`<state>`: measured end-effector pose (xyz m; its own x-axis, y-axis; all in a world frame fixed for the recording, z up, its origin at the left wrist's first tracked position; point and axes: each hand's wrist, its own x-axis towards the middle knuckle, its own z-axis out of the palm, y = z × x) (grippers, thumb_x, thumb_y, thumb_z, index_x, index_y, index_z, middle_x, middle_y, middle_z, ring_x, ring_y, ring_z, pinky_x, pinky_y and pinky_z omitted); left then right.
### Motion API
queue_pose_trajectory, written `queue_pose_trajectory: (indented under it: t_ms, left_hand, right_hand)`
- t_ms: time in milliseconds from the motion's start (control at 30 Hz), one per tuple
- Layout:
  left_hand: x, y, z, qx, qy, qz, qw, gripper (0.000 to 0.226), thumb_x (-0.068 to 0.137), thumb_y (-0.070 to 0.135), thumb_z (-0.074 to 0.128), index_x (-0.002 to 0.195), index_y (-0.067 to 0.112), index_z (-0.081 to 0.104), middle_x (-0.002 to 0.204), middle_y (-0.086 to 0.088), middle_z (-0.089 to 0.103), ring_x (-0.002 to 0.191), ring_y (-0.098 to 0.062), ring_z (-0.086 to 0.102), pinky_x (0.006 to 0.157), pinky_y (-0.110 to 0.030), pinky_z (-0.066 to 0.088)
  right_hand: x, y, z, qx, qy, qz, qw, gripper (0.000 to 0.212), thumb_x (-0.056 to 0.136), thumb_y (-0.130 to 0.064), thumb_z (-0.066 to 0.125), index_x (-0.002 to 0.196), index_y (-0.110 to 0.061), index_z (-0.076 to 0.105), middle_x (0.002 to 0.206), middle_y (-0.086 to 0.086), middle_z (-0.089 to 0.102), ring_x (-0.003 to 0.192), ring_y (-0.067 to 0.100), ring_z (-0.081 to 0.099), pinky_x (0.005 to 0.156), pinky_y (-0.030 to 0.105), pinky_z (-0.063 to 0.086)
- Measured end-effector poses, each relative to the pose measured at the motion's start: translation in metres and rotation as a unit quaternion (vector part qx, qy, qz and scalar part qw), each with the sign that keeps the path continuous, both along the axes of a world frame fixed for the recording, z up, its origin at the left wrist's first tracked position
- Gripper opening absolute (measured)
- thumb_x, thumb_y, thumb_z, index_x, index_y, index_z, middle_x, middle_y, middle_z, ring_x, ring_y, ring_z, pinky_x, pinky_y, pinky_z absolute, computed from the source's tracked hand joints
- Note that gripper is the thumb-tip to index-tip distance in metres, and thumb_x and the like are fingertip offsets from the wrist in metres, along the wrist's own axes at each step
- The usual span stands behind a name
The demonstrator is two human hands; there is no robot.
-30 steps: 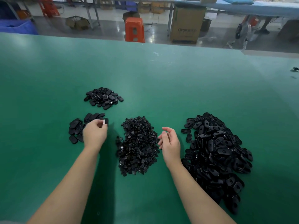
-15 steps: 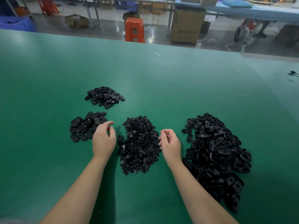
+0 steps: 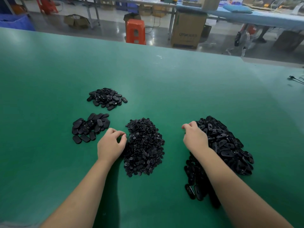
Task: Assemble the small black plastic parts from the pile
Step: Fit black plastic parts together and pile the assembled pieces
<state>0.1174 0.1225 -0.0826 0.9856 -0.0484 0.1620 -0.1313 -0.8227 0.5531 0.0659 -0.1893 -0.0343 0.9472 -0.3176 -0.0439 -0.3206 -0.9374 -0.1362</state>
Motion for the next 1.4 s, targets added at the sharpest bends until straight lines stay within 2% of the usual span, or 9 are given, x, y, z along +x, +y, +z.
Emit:
queue_pose_trajectory:
  t_ms: [133, 400, 600, 700, 767, 933, 1067, 1233, 1400]
  left_hand:
    - [0.000, 0.000, 0.001, 0.009, 0.016, -0.007, 1.000, 0.017, 0.092, 0.031, 0.058, 0.099, 0.037, 0.073, 0.088, 0.016, 0.055, 0.062, -0.001, 0.053, 0.051, -0.022, 0.033]
    - [-0.001, 0.000, 0.002, 0.009, 0.020, -0.006, 1.000, 0.016, 0.089, 0.032, 0.059, 0.096, 0.041, 0.070, 0.085, 0.017, 0.056, 0.066, 0.001, 0.054, 0.053, -0.022, 0.034]
    - [0.000, 0.000, 0.001, 0.003, 0.012, -0.011, 1.000, 0.011, 0.090, 0.036, 0.061, 0.092, 0.044, 0.069, 0.084, 0.018, 0.057, 0.067, 0.002, 0.054, 0.054, -0.022, 0.035]
    - [0.000, 0.001, 0.000, 0.003, 0.013, -0.017, 1.000, 0.010, 0.090, 0.038, 0.061, 0.090, 0.046, 0.068, 0.085, 0.019, 0.056, 0.069, 0.003, 0.054, 0.055, -0.022, 0.036]
    - [0.001, 0.001, -0.001, 0.004, 0.013, -0.018, 1.000, 0.010, 0.090, 0.039, 0.061, 0.089, 0.046, 0.068, 0.086, 0.019, 0.057, 0.070, 0.003, 0.054, 0.055, -0.022, 0.037]
    - [0.001, 0.002, 0.001, 0.005, 0.015, -0.019, 1.000, 0.008, 0.089, 0.040, 0.064, 0.087, 0.046, 0.070, 0.084, 0.020, 0.056, 0.071, 0.004, 0.053, 0.054, -0.021, 0.035]
    - [0.000, 0.001, 0.001, 0.001, 0.016, -0.012, 1.000, 0.010, 0.091, 0.038, 0.066, 0.089, 0.042, 0.074, 0.083, 0.017, 0.057, 0.068, 0.000, 0.054, 0.053, -0.023, 0.034]
    - [0.001, 0.000, 0.002, 0.003, 0.010, -0.005, 1.000, 0.009, 0.093, 0.038, 0.066, 0.089, 0.039, 0.074, 0.082, 0.017, 0.057, 0.067, -0.001, 0.053, 0.052, -0.024, 0.034]
    - [0.002, 0.001, 0.001, 0.014, 0.003, -0.007, 1.000, 0.009, 0.093, 0.042, 0.067, 0.088, 0.037, 0.074, 0.081, 0.018, 0.055, 0.070, -0.001, 0.053, 0.053, -0.023, 0.035]
  right_hand:
    - [0.000, -0.017, 0.004, -0.063, 0.082, 0.006, 0.995, 0.030, 0.093, -0.003, 0.051, 0.121, -0.012, 0.056, 0.125, 0.010, 0.046, 0.087, 0.028, 0.054, 0.067, 0.034, 0.041]
    - [0.002, -0.024, 0.001, -0.079, 0.058, 0.025, 0.995, 0.021, 0.099, -0.014, 0.055, 0.118, -0.014, 0.062, 0.118, 0.009, 0.051, 0.102, 0.028, 0.058, 0.070, 0.034, 0.044]
    - [0.001, -0.024, 0.005, -0.017, 0.007, 0.031, 0.999, 0.014, 0.098, -0.028, 0.061, 0.108, -0.021, 0.068, 0.110, 0.004, 0.055, 0.098, 0.024, 0.059, 0.073, 0.031, 0.046]
    - [0.002, -0.019, 0.013, 0.094, -0.074, -0.002, 0.993, 0.009, 0.095, -0.029, 0.065, 0.101, -0.023, 0.069, 0.082, -0.001, 0.064, 0.075, 0.021, 0.062, 0.065, 0.032, 0.049]
    - [0.004, -0.012, 0.016, 0.239, -0.127, -0.034, 0.962, 0.003, 0.095, -0.024, 0.064, 0.095, -0.022, 0.067, 0.072, -0.003, 0.069, 0.064, 0.016, 0.063, 0.061, 0.032, 0.052]
    - [0.003, 0.018, 0.013, 0.550, -0.181, -0.109, 0.808, 0.017, 0.101, -0.005, 0.049, 0.098, -0.012, 0.064, 0.098, 0.009, 0.074, 0.075, 0.012, 0.073, 0.060, 0.027, 0.059]
    - [-0.001, 0.040, -0.005, 0.590, -0.225, -0.159, 0.759, 0.009, 0.099, -0.007, 0.059, 0.104, -0.014, 0.060, 0.096, 0.005, 0.077, 0.073, 0.010, 0.073, 0.062, 0.024, 0.055]
    - [-0.006, 0.061, -0.024, 0.653, -0.244, -0.181, 0.694, 0.037, 0.100, -0.003, 0.057, 0.124, -0.030, 0.051, 0.092, 0.000, 0.078, 0.080, 0.017, 0.075, 0.082, 0.032, 0.060]
    - [-0.007, 0.066, -0.033, 0.643, -0.260, -0.210, 0.689, 0.014, 0.101, -0.005, 0.057, 0.105, -0.017, 0.062, 0.106, 0.006, 0.073, 0.080, 0.019, 0.077, 0.079, 0.032, 0.062]
